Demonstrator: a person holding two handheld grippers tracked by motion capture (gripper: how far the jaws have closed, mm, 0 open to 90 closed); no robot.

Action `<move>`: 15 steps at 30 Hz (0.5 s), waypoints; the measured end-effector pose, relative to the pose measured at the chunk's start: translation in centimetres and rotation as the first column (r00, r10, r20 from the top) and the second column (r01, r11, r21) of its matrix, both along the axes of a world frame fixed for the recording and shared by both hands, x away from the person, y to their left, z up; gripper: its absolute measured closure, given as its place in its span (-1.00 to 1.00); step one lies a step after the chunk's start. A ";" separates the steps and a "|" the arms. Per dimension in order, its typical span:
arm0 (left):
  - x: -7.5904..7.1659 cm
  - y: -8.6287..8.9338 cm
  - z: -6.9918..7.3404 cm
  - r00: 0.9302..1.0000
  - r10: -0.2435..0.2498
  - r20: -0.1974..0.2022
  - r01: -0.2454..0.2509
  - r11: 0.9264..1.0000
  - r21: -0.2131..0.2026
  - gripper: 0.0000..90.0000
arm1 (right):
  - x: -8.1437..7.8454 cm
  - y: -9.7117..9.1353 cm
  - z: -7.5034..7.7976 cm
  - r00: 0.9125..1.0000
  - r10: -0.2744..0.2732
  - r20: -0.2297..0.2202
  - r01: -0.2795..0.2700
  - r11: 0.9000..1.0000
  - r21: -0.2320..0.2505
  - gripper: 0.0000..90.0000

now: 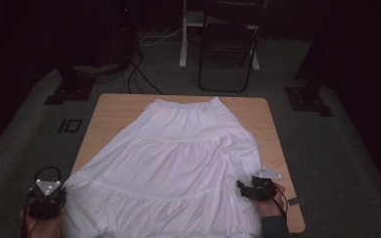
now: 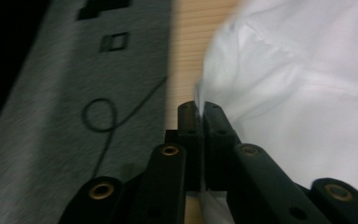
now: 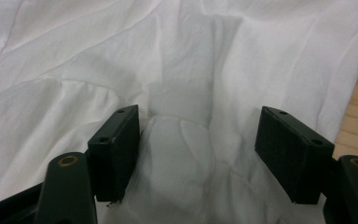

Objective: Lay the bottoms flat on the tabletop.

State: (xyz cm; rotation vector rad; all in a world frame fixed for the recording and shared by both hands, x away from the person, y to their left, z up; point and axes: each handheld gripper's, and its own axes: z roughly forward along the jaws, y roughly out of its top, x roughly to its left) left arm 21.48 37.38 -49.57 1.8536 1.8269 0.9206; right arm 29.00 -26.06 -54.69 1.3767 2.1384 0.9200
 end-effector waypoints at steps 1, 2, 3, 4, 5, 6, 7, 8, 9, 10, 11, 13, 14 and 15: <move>0.0 0.5 0.0 1.000 0.020 0.004 -0.020 1.000 0.009 0.88 | 0.0 0.0 0.0 1.000 0.000 0.001 0.000 1.000 0.000 -0.33; 0.1 0.9 0.1 0.999 0.040 0.005 -0.040 0.999 0.025 0.84 | 0.0 0.0 0.0 1.000 0.000 0.001 0.000 1.000 0.001 -0.33; 0.1 0.9 0.1 0.999 0.040 0.005 -0.040 0.999 0.025 0.81 | 0.0 0.0 0.0 1.000 0.000 0.001 0.000 1.000 0.001 -0.33; 0.1 1.5 0.2 0.997 0.073 0.016 -0.073 0.997 0.036 0.77 | 0.0 0.0 0.0 1.000 -0.001 0.002 0.001 1.000 0.001 -0.33; 0.1 1.8 0.3 0.996 0.088 0.020 -0.088 0.995 0.039 0.71 | 0.0 0.0 0.0 1.000 -0.001 0.002 0.001 1.000 0.002 -0.33; 0.0 1.9 0.5 0.995 0.098 0.024 -0.099 0.994 0.039 0.68 | 0.0 0.0 0.0 1.000 -0.001 0.003 0.001 1.000 0.002 -0.33; -0.1 1.9 0.6 0.994 0.102 0.031 -0.103 0.994 0.032 0.65 | 0.0 0.0 0.0 1.000 -0.001 0.003 0.001 1.000 0.002 -0.33; -0.1 1.8 0.8 0.995 0.090 0.038 -0.091 0.996 0.027 0.61 | 0.0 0.0 0.0 1.000 -0.001 0.003 0.001 1.000 0.003 -0.33; -0.2 1.5 0.9 0.996 0.076 0.041 -0.077 0.997 0.023 0.59 | 0.0 0.0 0.0 1.000 -0.001 0.004 0.001 1.000 0.003 -0.33; -0.2 1.3 1.0 0.997 0.060 0.048 -0.061 0.998 0.015 0.57 | 0.0 0.0 0.0 1.000 -0.001 0.004 0.001 1.000 0.003 -0.33; -0.2 1.0 1.1 0.998 0.044 0.052 -0.044 0.999 0.008 0.55 | 0.0 0.0 0.0 1.000 -0.001 0.004 0.001 1.000 0.003 -0.33; -0.1 0.3 1.2 0.998 0.022 0.063 -0.021 1.000 -0.016 0.49 | 0.0 0.0 -0.1 1.000 -0.001 0.004 0.001 1.000 0.003 -0.33; -0.1 -0.1 1.3 0.998 0.008 0.068 -0.006 0.999 -0.034 0.47 | 0.0 0.0 -0.1 1.000 -0.002 0.004 0.002 1.000 0.004 -0.33; -0.1 -0.1 1.3 0.998 0.008 0.068 -0.006 0.999 -0.034 0.44 | 0.0 0.0 -0.1 1.000 -0.002 0.004 0.002 1.000 0.004 -0.33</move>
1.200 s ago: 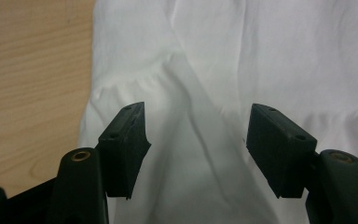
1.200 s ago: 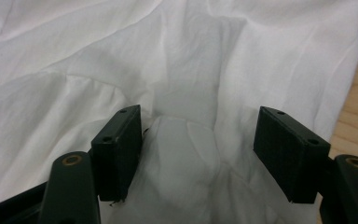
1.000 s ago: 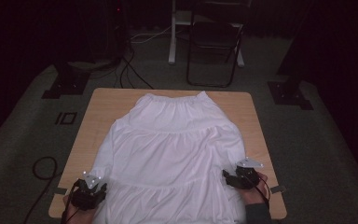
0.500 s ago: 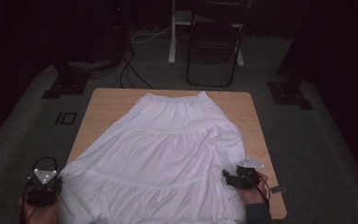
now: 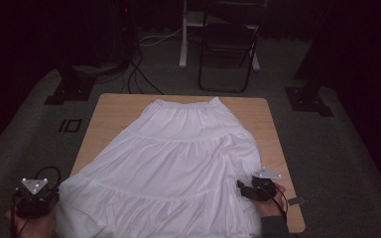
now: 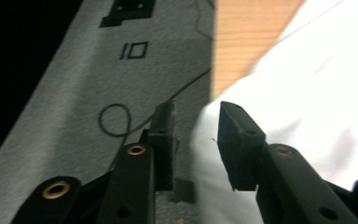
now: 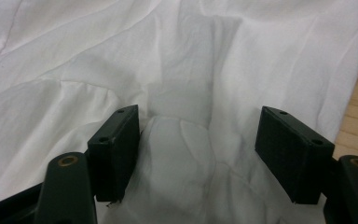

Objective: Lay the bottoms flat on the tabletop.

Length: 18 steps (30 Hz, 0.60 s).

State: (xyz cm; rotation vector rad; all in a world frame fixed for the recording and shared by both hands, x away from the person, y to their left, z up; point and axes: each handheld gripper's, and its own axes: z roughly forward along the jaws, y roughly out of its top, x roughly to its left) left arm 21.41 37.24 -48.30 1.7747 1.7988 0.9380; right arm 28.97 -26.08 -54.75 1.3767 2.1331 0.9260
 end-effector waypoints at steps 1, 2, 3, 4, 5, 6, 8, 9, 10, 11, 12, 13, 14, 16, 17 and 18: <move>0.0 0.0 0.0 1.000 0.000 0.000 0.000 1.000 0.000 0.44 | 0.0 0.0 0.0 1.000 -0.001 0.000 0.001 1.000 0.000 -0.33; 0.1 -2.0 -0.2 0.997 -0.079 0.000 0.079 0.997 -0.020 0.39 | 0.0 0.0 0.0 1.000 -0.001 0.001 0.001 1.000 0.002 -0.33; 0.1 -2.6 -0.4 0.995 -0.104 0.002 0.104 0.994 -0.031 0.37 | 0.0 0.0 0.0 1.000 -0.001 0.001 0.001 1.000 0.002 -0.33; 0.1 -3.2 -0.5 0.992 -0.124 0.004 0.124 0.991 -0.040 0.37 | 0.0 0.0 0.0 1.000 -0.001 0.001 0.001 1.000 0.002 -0.33; 0.2 -3.7 -0.6 0.990 -0.140 0.002 0.140 0.989 -0.051 0.37 | 0.0 0.0 0.0 1.000 -0.001 0.002 0.001 1.000 0.002 -0.33; 0.2 -4.2 -0.8 0.987 -0.158 0.001 0.158 0.986 -0.062 0.36 | 0.0 0.0 0.0 1.000 -0.001 0.002 0.001 1.000 0.002 -0.33; 0.3 -5.2 -1.0 0.981 -0.191 -0.009 0.190 0.979 -0.076 0.36 | 0.0 0.0 0.0 1.000 -0.001 0.002 0.001 1.000 0.002 -0.33; 0.3 -5.2 -1.0 0.981 -0.191 -0.009 0.190 0.979 -0.076 0.35 | 0.0 0.0 0.0 1.000 -0.001 0.002 0.001 1.000 0.002 -0.33; 0.2 -5.7 -1.0 0.978 -0.210 -0.014 0.208 0.975 -0.082 0.35 | 0.0 0.0 0.0 1.000 -0.001 0.002 0.001 1.000 0.002 -0.33; 0.0 -6.7 -1.3 0.970 -0.243 -0.020 0.241 0.966 -0.095 0.33 | 0.0 0.0 0.0 1.000 -0.001 0.003 0.001 1.000 0.003 -0.33; 0.0 -6.7 -1.3 0.970 -0.243 -0.020 0.241 0.966 -0.095 0.31 | 0.0 0.0 0.0 1.000 -0.001 0.003 0.001 1.000 0.003 -0.33; -0.2 -7.6 -1.6 0.961 -0.276 -0.033 0.271 0.957 -0.104 0.30 | 0.0 0.0 0.0 1.000 0.000 0.003 0.000 1.000 0.003 -0.33; -0.4 -8.0 -1.7 0.956 -0.292 -0.042 0.286 0.952 -0.109 0.30 | 0.0 0.0 -0.1 1.000 0.000 0.004 0.000 1.000 0.003 -0.34; -0.6 -8.4 -1.9 0.950 -0.307 -0.052 0.300 0.948 -0.109 0.28 | 0.0 -0.1 -0.1 1.000 0.000 0.004 0.000 1.000 0.004 -0.34; -0.8 -8.9 -2.4 0.943 -0.326 -0.071 0.318 0.942 -0.112 0.27 | 0.0 -0.1 -0.1 1.000 0.001 0.004 -0.001 1.000 0.004 -0.34; -0.8 -8.9 -2.4 0.943 -0.326 -0.071 0.318 0.942 -0.112 0.27 | 0.0 -0.1 -0.1 1.000 0.001 0.004 -0.001 1.000 0.004 -0.34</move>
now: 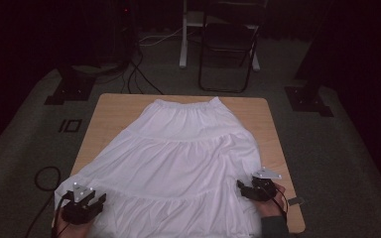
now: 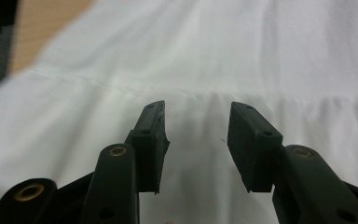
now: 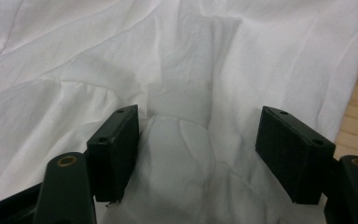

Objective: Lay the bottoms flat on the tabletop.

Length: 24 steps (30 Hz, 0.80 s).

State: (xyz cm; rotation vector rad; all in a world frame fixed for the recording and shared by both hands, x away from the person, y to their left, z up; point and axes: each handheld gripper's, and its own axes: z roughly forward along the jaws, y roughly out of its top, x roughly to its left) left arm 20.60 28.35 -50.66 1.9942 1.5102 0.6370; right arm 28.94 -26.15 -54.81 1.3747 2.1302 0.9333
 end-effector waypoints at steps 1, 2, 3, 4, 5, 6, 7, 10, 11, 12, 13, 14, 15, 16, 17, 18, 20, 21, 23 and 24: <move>-0.2 -0.2 -0.4 1.000 -0.009 -0.021 0.009 1.000 0.000 0.27 | 0.0 0.0 0.0 1.000 0.000 0.000 0.000 1.000 0.001 -0.34; -0.2 -0.2 -0.4 1.000 -0.009 -0.021 0.009 1.000 0.000 0.27 | 0.0 0.0 0.0 1.000 0.000 0.001 0.000 1.000 0.001 -0.34; -0.4 -0.4 -0.8 0.999 -0.025 -0.044 0.025 1.000 -0.004 0.27 | 0.0 0.0 0.0 1.000 -0.001 0.001 0.001 1.000 0.002 -0.34; -0.6 -0.4 -1.0 0.998 -0.032 -0.056 0.031 0.999 -0.009 0.27 | 0.0 0.0 0.0 1.000 -0.001 0.002 0.001 1.000 0.001 -0.34; -0.8 -0.4 -1.3 0.997 -0.037 -0.064 0.037 0.999 -0.008 0.29 | 0.0 0.0 0.0 1.000 0.000 0.002 0.000 1.000 0.002 -0.34; -0.8 -0.4 -1.3 0.997 -0.037 -0.064 0.037 0.999 -0.008 0.34 | 0.0 0.0 0.0 1.000 0.000 0.002 0.000 1.000 0.002 -0.34; -1.2 -0.3 -1.6 0.995 -0.048 -0.083 0.048 0.999 0.005 0.34 | 0.0 0.0 0.0 1.000 0.000 0.002 0.000 1.000 0.002 -0.34; -1.9 0.4 -1.8 0.993 -0.051 -0.103 0.053 0.998 0.019 0.79 | 0.0 -0.1 -0.1 1.000 0.000 0.004 0.000 1.000 0.003 -0.35; -2.1 0.7 -1.8 0.993 -0.048 -0.104 0.051 0.999 0.019 0.89 | 0.0 -0.1 -0.1 1.000 0.000 0.003 0.000 1.000 0.003 -0.35; -2.3 1.1 -1.7 0.993 -0.046 -0.110 0.049 0.998 0.027 0.95 | 0.0 -0.1 -0.1 1.000 0.000 0.004 0.000 1.000 0.003 -0.35; -2.5 1.4 -1.6 0.993 -0.043 -0.113 0.047 0.998 0.038 0.97 | 0.0 -0.1 -0.1 1.000 0.000 0.004 0.000 1.000 0.003 -0.35; -2.6 1.8 -1.5 0.993 -0.039 -0.114 0.045 0.998 0.053 0.97 | 0.0 -0.1 -0.1 1.000 0.000 0.004 0.000 1.000 0.003 -0.35; -2.8 2.2 -1.4 0.993 -0.030 -0.112 0.037 0.997 0.064 0.97 | 0.0 -0.1 -0.1 1.000 0.000 0.004 0.000 1.000 0.002 -0.35; -2.9 2.5 -1.2 0.994 -0.022 -0.111 0.030 0.997 0.064 0.98 | 0.1 -0.1 -0.1 1.000 -0.002 0.004 0.002 1.000 0.002 -0.35; -3.0 3.0 -1.1 0.994 -0.013 -0.106 0.020 0.998 0.065 0.97 | 0.1 -0.1 -0.1 1.000 -0.003 0.004 0.003 1.000 0.003 -0.35; -3.1 3.6 -0.8 0.995 0.002 -0.102 0.005 0.998 0.069 0.97 | 0.1 -0.1 -0.1 1.000 -0.004 0.004 0.004 1.000 0.003 -0.35; -3.3 4.4 -0.5 0.995 0.028 -0.092 -0.021 0.997 0.068 0.97 | 0.1 -0.1 -0.1 1.000 -0.004 0.004 0.004 1.000 0.003 -0.35; -3.4 4.7 -0.4 0.995 0.038 -0.087 -0.033 0.997 0.067 0.96 | 0.1 -0.1 -0.1 1.000 -0.004 0.004 0.004 1.000 0.004 -0.35; -3.6 5.3 -0.1 0.994 0.073 -0.083 -0.065 0.994 0.092 0.96 | 0.1 -0.2 -0.1 1.000 -0.004 0.004 0.004 1.000 0.004 -0.35; -3.8 5.8 0.0 0.993 0.092 -0.077 -0.085 0.992 0.094 0.96 | 0.1 -0.2 -0.1 1.000 -0.005 0.005 0.005 1.000 0.004 -0.35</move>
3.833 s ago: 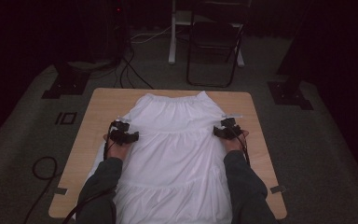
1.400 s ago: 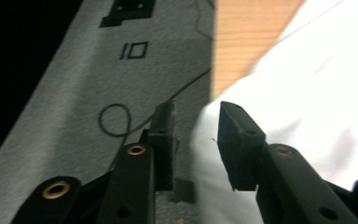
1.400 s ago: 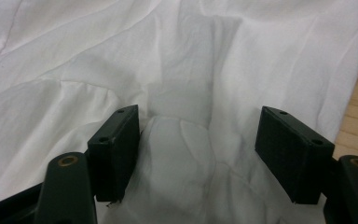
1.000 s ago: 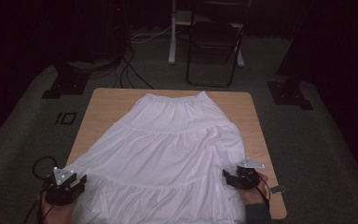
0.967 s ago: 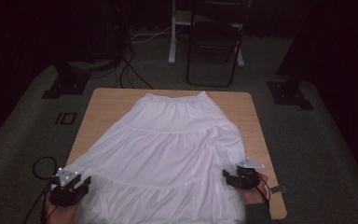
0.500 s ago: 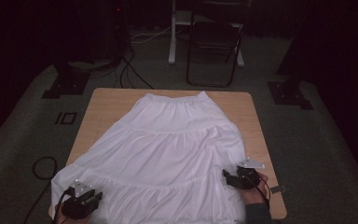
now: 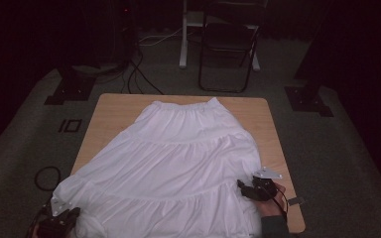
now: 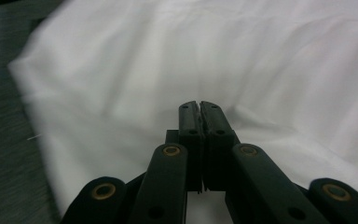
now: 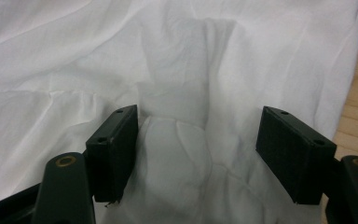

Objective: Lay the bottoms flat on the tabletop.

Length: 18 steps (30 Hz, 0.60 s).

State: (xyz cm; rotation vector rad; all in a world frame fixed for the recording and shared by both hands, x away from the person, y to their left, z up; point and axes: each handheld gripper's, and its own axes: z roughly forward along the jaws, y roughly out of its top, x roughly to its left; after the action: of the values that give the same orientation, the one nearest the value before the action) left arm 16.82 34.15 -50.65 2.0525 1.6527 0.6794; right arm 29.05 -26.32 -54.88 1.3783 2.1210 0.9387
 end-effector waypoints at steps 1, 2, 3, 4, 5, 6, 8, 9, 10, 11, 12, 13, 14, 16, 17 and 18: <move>-0.1 0.3 0.1 1.000 0.014 0.001 -0.014 1.000 0.006 0.96 | 0.0 -0.1 0.0 1.000 -0.003 0.000 0.003 1.000 -0.001 -0.35; -0.3 1.0 0.2 0.999 0.042 -0.003 -0.042 0.999 0.017 0.97 | 0.1 -0.1 0.0 1.000 -0.005 0.000 0.005 1.000 -0.001 -0.35; -0.5 1.4 0.3 0.998 0.056 -0.006 -0.056 0.998 0.025 0.98 | 0.1 -0.1 0.0 1.000 -0.010 -0.001 0.010 1.000 0.000 -0.35; -0.7 2.0 0.3 0.996 0.083 -0.009 -0.083 0.996 0.042 0.98 | 0.1 -0.1 0.0 1.000 -0.013 -0.001 0.013 1.000 0.000 -0.35; -0.8 2.5 0.2 0.995 0.103 -0.009 -0.102 0.993 0.052 0.98 | 0.2 -0.2 0.0 1.000 -0.017 -0.001 0.017 1.000 0.001 -0.35; -1.0 3.3 0.1 0.990 0.141 -0.012 -0.140 0.988 0.067 0.98 | 0.2 -0.2 0.0 1.000 -0.017 -0.002 0.017 1.000 -0.001 -0.35; -1.3 4.6 0.1 0.979 0.206 -0.004 -0.206 0.977 0.062 0.98 | 0.3 -0.3 0.0 1.000 -0.021 -0.001 0.021 1.000 -0.002 -0.35; -1.4 5.0 0.1 0.972 0.233 0.002 -0.233 0.971 0.055 0.93 | 0.4 -0.4 0.0 1.000 -0.025 -0.002 0.025 1.000 -0.001 -0.35; -1.5 5.5 0.2 0.965 0.262 0.009 -0.262 0.964 0.044 0.89 | 0.4 -0.4 0.0 1.000 -0.027 -0.002 0.027 1.000 -0.001 -0.35; -1.5 5.6 0.3 0.967 0.255 0.015 -0.256 0.966 0.034 0.85 | 0.5 -0.4 0.0 1.000 -0.031 0.000 0.031 1.000 -0.001 -0.35; -1.5 5.4 0.5 0.972 0.234 0.028 -0.235 0.972 0.019 0.80 | 0.5 -0.4 0.0 1.000 -0.030 0.001 0.030 1.000 -0.002 -0.35; -1.3 4.8 0.7 0.979 0.200 0.044 -0.201 0.980 0.008 0.74 | 0.5 -0.4 0.0 1.000 -0.031 0.001 0.031 1.000 -0.002 -0.35; -1.1 4.4 0.7 0.981 0.187 0.045 -0.187 0.982 0.002 0.67 | 0.5 -0.4 0.0 1.000 -0.031 0.001 0.031 1.000 -0.002 -0.35; -0.5 3.6 0.6 0.986 0.162 0.040 -0.161 0.987 -0.020 0.53 | 0.5 -0.4 0.0 1.000 -0.031 0.001 0.031 1.000 -0.002 -0.35; -0.2 3.1 0.5 0.987 0.154 0.036 -0.152 0.987 -0.045 0.46 | 0.5 -0.4 0.0 1.000 -0.031 0.001 0.031 1.000 -0.002 -0.35; 0.0 2.6 0.3 0.989 0.147 0.033 -0.145 0.988 -0.058 0.38 | 0.5 -0.4 0.0 1.000 -0.031 0.001 0.031 1.000 -0.001 -0.35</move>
State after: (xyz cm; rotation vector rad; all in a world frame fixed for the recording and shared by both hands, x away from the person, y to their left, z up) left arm 16.86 36.73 -50.34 1.8829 1.7935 0.7068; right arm 29.53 -26.75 -54.90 1.4060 2.0925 0.9259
